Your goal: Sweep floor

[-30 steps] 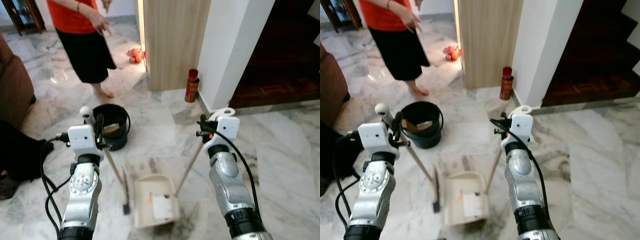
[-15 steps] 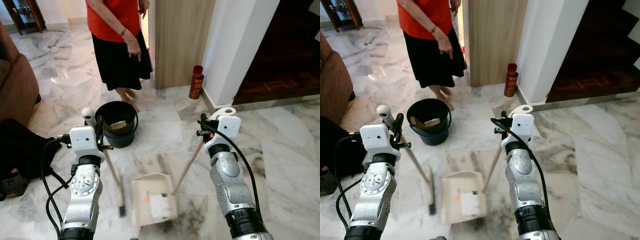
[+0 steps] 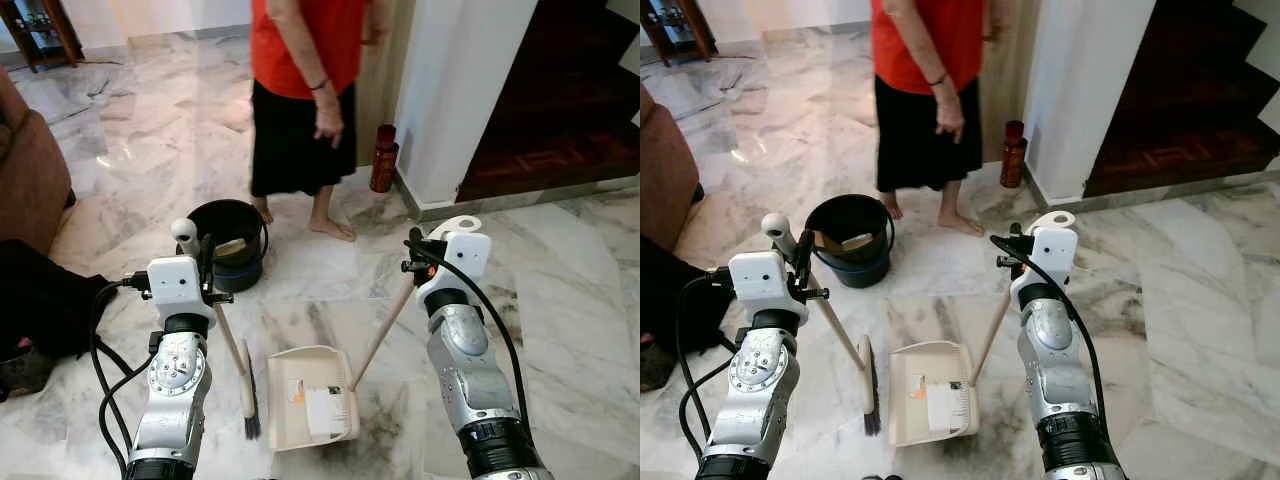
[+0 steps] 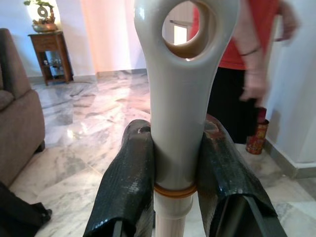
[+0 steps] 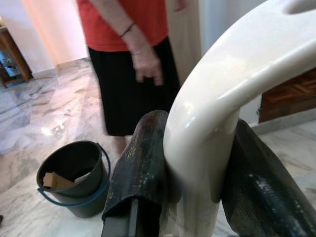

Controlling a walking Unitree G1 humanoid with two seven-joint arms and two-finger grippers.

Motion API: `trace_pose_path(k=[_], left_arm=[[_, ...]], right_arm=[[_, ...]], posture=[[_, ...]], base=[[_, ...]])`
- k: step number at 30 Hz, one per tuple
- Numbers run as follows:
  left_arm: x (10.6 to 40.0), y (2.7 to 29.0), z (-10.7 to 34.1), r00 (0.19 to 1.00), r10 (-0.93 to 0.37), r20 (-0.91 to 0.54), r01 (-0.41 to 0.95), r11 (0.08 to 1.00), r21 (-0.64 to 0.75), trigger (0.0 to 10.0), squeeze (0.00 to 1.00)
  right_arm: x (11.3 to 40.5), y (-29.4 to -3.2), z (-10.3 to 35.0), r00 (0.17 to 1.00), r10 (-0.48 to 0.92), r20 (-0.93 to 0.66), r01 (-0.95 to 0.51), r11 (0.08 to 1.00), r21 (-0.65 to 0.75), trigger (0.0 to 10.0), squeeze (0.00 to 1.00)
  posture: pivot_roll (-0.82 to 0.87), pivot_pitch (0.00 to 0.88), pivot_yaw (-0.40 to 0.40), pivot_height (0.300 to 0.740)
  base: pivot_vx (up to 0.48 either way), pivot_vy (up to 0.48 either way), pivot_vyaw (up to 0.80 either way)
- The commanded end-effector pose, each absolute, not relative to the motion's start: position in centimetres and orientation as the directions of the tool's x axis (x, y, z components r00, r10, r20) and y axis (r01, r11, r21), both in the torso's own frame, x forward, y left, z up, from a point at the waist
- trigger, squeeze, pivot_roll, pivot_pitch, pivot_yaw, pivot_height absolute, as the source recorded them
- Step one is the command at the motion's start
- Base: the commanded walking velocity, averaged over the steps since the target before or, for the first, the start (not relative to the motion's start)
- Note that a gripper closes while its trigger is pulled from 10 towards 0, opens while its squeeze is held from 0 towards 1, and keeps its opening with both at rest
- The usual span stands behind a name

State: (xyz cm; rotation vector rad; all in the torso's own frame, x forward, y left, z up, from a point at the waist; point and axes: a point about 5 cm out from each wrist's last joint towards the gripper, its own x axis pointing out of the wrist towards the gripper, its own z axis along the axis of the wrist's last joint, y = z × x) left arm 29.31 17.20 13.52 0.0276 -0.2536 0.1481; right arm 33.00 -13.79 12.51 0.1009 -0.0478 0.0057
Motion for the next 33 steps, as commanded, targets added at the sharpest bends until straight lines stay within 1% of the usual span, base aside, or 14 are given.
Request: trace_pose_path(k=[1, 29, 33], left_arm=[[29.20, 17.57, 14.70, 0.940, 0.151, 0.305, -0.163, 0.987, 0.012, 10.0, 0.00], [29.09, 17.71, 14.60, 0.944, 0.148, 0.295, -0.161, 0.987, 0.019, 10.0, 0.00], [29.11, 17.72, 14.56, 0.944, 0.148, 0.294, -0.161, 0.987, 0.019, 10.0, 0.00]], right_arm=[[33.00, -13.44, 13.72, 0.995, 0.010, 0.098, -0.022, 0.992, 0.126, 10.0, 0.00], [32.77, -13.59, 13.76, 0.994, -0.010, 0.104, -0.002, 0.994, 0.107, 10.0, 0.00], [32.77, -13.59, 13.76, 0.994, -0.010, 0.104, -0.001, 0.995, 0.105, 10.0, 0.00]], posture=[[0.09, 0.112, 0.021, 0.740], [0.10, 0.119, 0.027, 0.740], [0.10, 0.117, 0.028, 0.740]], base=[[0.000, 0.000, 0.00], [0.000, 0.000, 0.00], [0.000, 0.000, 0.46]])
